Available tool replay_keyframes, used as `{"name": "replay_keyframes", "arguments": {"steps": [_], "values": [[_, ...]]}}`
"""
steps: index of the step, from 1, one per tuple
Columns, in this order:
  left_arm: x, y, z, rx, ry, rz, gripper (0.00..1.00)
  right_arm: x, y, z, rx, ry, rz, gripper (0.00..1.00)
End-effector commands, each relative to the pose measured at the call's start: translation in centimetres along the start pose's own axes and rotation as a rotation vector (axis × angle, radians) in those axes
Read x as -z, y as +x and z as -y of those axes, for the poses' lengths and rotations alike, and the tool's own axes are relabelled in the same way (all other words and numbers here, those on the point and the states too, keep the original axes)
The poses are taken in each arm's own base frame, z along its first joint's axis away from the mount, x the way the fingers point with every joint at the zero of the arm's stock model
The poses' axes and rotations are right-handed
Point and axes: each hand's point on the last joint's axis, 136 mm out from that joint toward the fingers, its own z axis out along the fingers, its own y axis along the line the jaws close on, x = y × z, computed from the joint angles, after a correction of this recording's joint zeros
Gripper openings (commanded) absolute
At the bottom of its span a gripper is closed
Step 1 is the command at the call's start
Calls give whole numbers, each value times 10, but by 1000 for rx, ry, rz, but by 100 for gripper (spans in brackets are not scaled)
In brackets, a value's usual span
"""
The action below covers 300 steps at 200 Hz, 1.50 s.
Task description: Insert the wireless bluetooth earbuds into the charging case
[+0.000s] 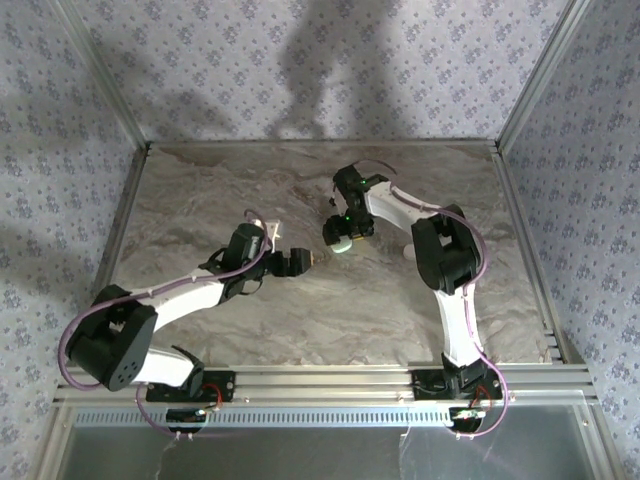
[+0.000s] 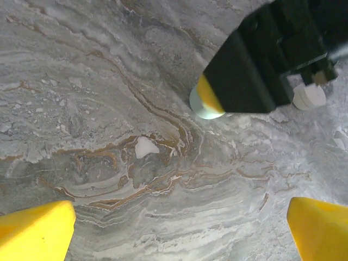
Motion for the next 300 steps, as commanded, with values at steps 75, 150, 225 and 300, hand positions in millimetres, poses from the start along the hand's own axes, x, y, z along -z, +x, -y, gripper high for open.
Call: {"name": "replay_keyframes", "arguments": {"steps": [75,150,225,300], "values": [[7,-3,-3,-24,-22,34,100,28,31,-16,21,12,29,73],[19,-9,-10,-29,-61,88,100,38,-32,-1,28,192,138,72],[21,-11,-9,-24,-55,96,100,9,-39,18,66,364,28,73],[19,-10,-8,-22,-49,89,100,15,-16,48,14,464,-44,73]]}}
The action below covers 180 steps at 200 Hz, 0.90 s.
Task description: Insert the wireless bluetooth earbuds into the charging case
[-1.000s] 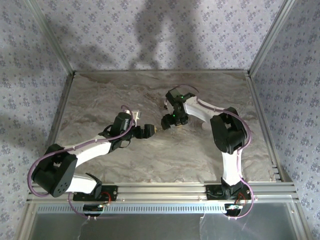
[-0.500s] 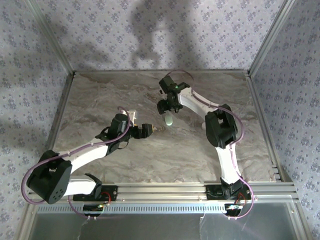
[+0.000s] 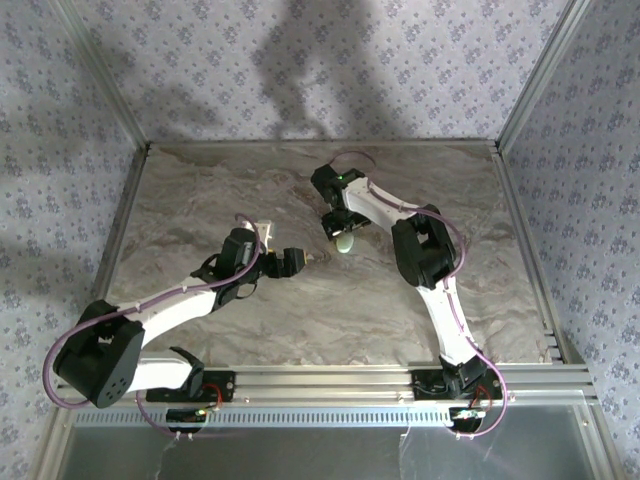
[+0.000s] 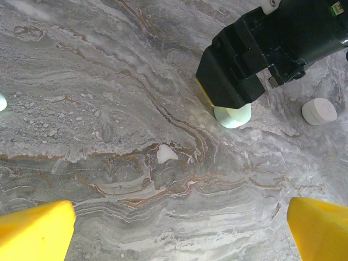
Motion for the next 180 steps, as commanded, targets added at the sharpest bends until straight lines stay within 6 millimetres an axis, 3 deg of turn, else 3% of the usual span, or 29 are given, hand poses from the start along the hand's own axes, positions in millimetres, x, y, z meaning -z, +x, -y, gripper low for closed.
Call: {"name": "replay_keyframes", "arguments": {"steps": [1,106,180], "values": [[1,-2,0,-11,7,10,100,7,13,18,-23,56,-37,73],[-1,-1,1,-7,14,4,100,7,52,58,-93,102,-96,70],[-2,0,1,-5,16,0,100,16,83,62,-100,106,-120,67]]}}
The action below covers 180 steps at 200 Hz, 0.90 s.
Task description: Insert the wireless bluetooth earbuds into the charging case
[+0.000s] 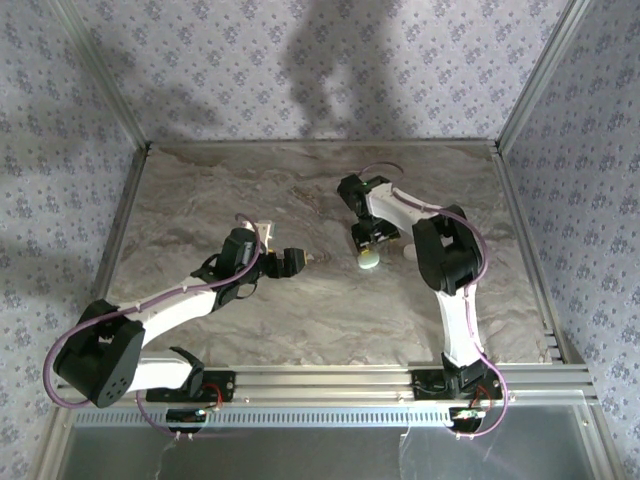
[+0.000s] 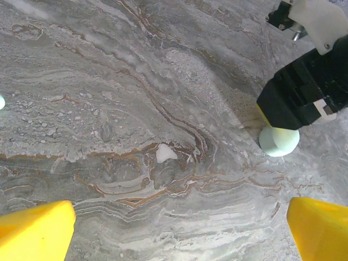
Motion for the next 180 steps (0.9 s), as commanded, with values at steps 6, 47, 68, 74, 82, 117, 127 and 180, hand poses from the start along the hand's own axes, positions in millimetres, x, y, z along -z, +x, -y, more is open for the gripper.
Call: {"name": "replay_keyframes", "arguments": {"steps": [6,47,68,74,82,117,127,180], "values": [[-1,-1,1,-5,13,3,100,15,14,8,-27,14,11,66],[-2,0,1,-4,17,0,100,17,36,16,-41,32,-7,65],[-2,0,1,-2,18,-1,100,13,42,27,-64,55,-26,65],[-2,0,2,-3,20,1,100,12,43,30,-71,61,-28,66],[-2,0,2,-3,21,1,100,9,44,33,-77,66,-36,66],[-2,0,2,-4,20,0,100,-1,55,35,-74,66,-69,66],[-2,0,2,-4,20,0,100,-1,58,33,-72,59,-70,66],[-2,1,3,-3,25,-2,100,8,79,32,-104,33,-48,66]]}}
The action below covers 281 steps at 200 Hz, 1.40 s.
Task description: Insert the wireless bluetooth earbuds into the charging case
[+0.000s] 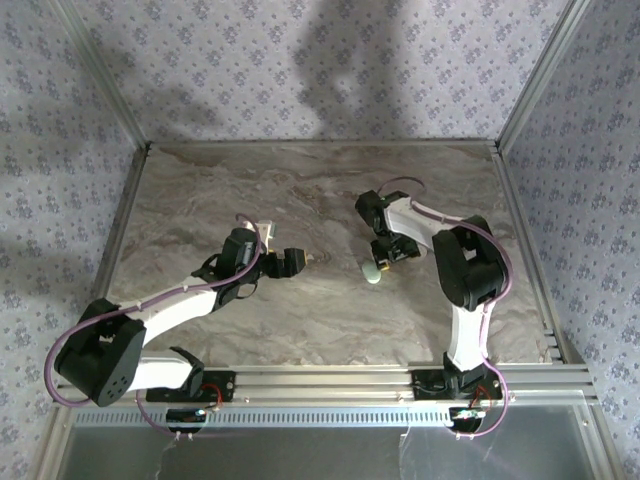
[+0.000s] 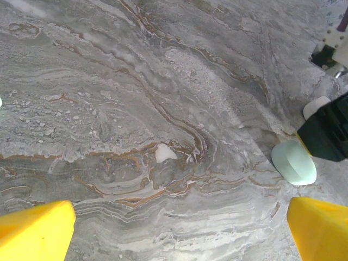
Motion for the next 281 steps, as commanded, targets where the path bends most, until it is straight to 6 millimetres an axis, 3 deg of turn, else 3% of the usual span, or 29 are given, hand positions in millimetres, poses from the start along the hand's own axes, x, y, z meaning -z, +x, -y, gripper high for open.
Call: {"name": "replay_keyframes", "arguments": {"steps": [1,36,75,116,171,212,281], "values": [[-1,0,3,-4,21,1,100,10,10,3,-44,-14,23,66],[-1,0,3,-2,22,1,100,41,8,5,-111,-83,160,69],[-6,3,6,10,43,-18,100,65,2,-36,-31,-364,278,74],[-6,3,6,8,46,-16,100,43,3,-58,90,-400,224,71],[-6,2,6,7,43,-16,100,22,5,-68,145,-361,169,68],[-6,2,6,7,43,-16,100,19,5,-71,146,-372,157,64],[-6,2,6,6,44,-14,100,23,2,-64,129,-341,168,66]]}}
